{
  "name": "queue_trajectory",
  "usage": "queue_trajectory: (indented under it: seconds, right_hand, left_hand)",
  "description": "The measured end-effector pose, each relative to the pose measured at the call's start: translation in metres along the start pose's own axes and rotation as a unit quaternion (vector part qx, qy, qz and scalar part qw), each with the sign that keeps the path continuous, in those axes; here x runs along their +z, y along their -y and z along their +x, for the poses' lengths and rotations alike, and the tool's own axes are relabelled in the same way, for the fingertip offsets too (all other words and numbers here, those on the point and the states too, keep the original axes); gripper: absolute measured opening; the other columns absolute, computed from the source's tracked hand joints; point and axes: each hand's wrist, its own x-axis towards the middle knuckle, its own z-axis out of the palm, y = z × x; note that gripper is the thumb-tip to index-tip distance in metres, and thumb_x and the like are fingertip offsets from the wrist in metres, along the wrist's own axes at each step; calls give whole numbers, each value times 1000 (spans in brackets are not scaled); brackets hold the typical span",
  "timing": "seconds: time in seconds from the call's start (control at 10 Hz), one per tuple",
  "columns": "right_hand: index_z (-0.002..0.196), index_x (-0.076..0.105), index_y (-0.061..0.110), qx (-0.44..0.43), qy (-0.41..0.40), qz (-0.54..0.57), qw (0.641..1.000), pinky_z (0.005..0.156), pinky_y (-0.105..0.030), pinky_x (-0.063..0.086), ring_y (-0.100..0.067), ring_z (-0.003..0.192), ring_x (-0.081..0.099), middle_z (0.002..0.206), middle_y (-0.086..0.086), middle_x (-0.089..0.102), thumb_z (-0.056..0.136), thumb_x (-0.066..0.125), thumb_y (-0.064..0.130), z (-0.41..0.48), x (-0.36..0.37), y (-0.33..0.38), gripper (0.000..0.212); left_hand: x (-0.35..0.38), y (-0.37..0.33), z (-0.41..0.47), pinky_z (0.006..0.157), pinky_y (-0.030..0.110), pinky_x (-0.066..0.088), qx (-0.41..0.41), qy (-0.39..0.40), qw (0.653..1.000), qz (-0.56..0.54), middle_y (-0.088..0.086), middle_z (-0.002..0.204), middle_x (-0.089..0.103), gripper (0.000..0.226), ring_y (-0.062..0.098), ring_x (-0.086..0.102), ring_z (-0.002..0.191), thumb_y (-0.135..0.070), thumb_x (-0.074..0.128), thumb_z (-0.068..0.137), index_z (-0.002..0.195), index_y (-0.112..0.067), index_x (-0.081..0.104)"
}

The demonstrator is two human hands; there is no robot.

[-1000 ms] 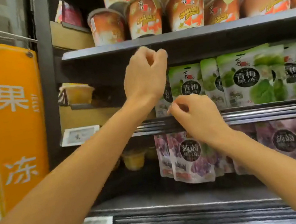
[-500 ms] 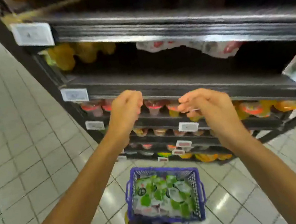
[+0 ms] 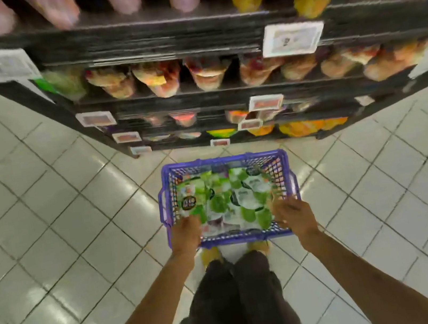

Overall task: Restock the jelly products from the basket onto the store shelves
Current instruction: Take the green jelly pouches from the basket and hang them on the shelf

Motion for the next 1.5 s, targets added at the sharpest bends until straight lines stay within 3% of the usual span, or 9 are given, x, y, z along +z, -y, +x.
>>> queue_trajectory:
  seconds: [0.1,0.2,0.3,0.5,0.6,0.9,1.0,1.3,1.5]
  right_hand:
    - [77,63,18,43,1,-68,997,90,-46,53,-29,89,63,93,-14,66,95,58,9,59,10,-36,21]
    - [77,66,9,30,-39,-163,985,79,-37,50,-28,87,59,88,-16,62,95,57,10,126,24,-64,21]
    - [109,69,-3,0,-58,-252,966,87,-36,47,-32,100,62,103,-22,65,98,53,15,189,37,-79,26]
    - [118,67,4,-65,-124,-363,921,86,-36,47,-39,111,61,119,-23,66,98,52,22,285,58,-91,31]
    - [117,65,3,-67,-114,-373,919,80,-34,45,-39,108,61,117,-23,66,99,51,27,317,64,-98,33]
    - [131,47,10,34,-20,-386,921,81,-34,46,-31,108,62,121,-12,63,86,71,41,347,57,-108,60]
    - [138,38,13,94,38,-290,952,93,-34,44,-24,114,53,125,-4,54,77,82,36,346,56,-99,79]
    - [121,62,-1,88,102,-15,991,86,-41,58,-28,96,69,111,-15,71,68,82,-7,204,19,-57,56]
    - [133,56,11,-56,138,162,975,97,-52,51,-36,112,65,119,-15,70,68,84,10,45,-41,13,70]
  left_hand:
    - [13,34,55,78,32,45,-17,29,999,18,9,89,64,33,23,59,84,-27,63,77,103,-8,67]
    - [21,79,129,84,30,45,-15,19,997,69,9,105,62,31,23,58,96,-17,52,99,124,0,62]
    - [34,99,181,89,33,46,5,-34,995,99,22,118,65,30,37,60,113,-14,52,100,124,1,62]
    - [63,121,271,77,31,49,31,-72,971,224,18,116,63,35,40,61,110,-22,52,97,126,-2,53]
    - [74,126,297,96,49,47,14,-115,955,272,27,130,55,48,46,54,118,-35,51,98,130,1,47]
    - [80,124,325,100,45,50,-40,-66,975,208,17,126,64,80,34,62,116,-47,81,73,130,-2,48]
    - [84,119,314,102,41,49,-68,-63,970,225,11,126,63,98,31,60,119,-61,82,62,135,-6,47]
    - [79,51,188,50,18,49,17,3,1000,19,-4,81,72,39,10,64,65,-27,89,67,98,-19,68]
    - [19,-39,33,47,20,50,122,99,987,-32,-3,85,78,56,8,72,69,-45,92,48,97,-24,75]
